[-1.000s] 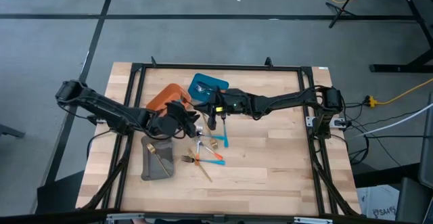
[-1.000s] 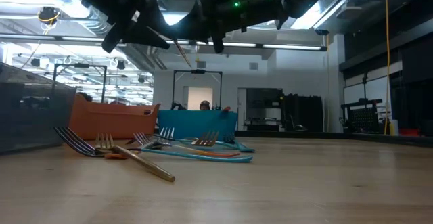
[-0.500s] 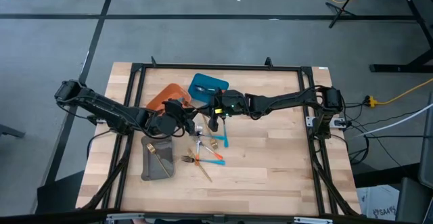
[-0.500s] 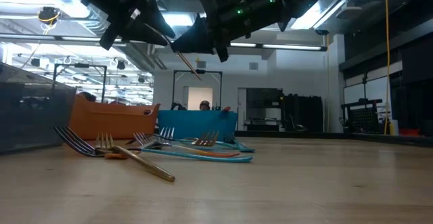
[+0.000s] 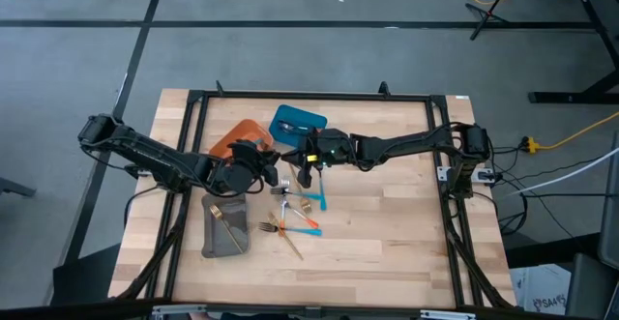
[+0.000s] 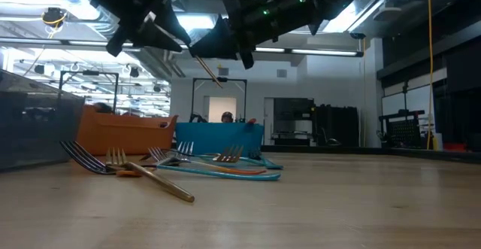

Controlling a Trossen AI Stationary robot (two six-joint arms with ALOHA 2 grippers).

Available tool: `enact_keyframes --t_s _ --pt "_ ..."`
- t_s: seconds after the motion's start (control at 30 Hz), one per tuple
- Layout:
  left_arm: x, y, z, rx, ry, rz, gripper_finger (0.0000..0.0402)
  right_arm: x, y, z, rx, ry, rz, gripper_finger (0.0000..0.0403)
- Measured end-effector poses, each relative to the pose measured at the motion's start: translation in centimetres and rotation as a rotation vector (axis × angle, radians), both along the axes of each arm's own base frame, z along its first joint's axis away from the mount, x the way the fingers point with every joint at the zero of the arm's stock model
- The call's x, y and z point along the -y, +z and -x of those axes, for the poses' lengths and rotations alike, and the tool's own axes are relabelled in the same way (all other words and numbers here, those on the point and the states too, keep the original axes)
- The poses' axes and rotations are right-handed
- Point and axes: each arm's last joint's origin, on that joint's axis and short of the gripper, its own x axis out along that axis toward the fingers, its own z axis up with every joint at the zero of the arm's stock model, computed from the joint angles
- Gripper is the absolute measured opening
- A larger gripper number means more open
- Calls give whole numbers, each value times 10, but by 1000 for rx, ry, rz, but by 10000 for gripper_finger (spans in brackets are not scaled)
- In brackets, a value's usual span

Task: Sort silverware by color (type)
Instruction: Put the gold fork into the black bin

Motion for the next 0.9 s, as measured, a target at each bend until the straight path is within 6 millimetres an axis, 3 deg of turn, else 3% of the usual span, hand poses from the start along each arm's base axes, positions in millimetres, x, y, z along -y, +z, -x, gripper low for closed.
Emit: enact_keyframes --t_s 0.4,0.73,0.9 --pt "0 3 -2 44 13 0 102 0 1 0 7 1 1 1" --pt "1 4 -2 51 6 7 17 0 1 0 8 2 4 1" --pt "1 4 -2 49 1 10 10 0 1 0 7 2 4 1"
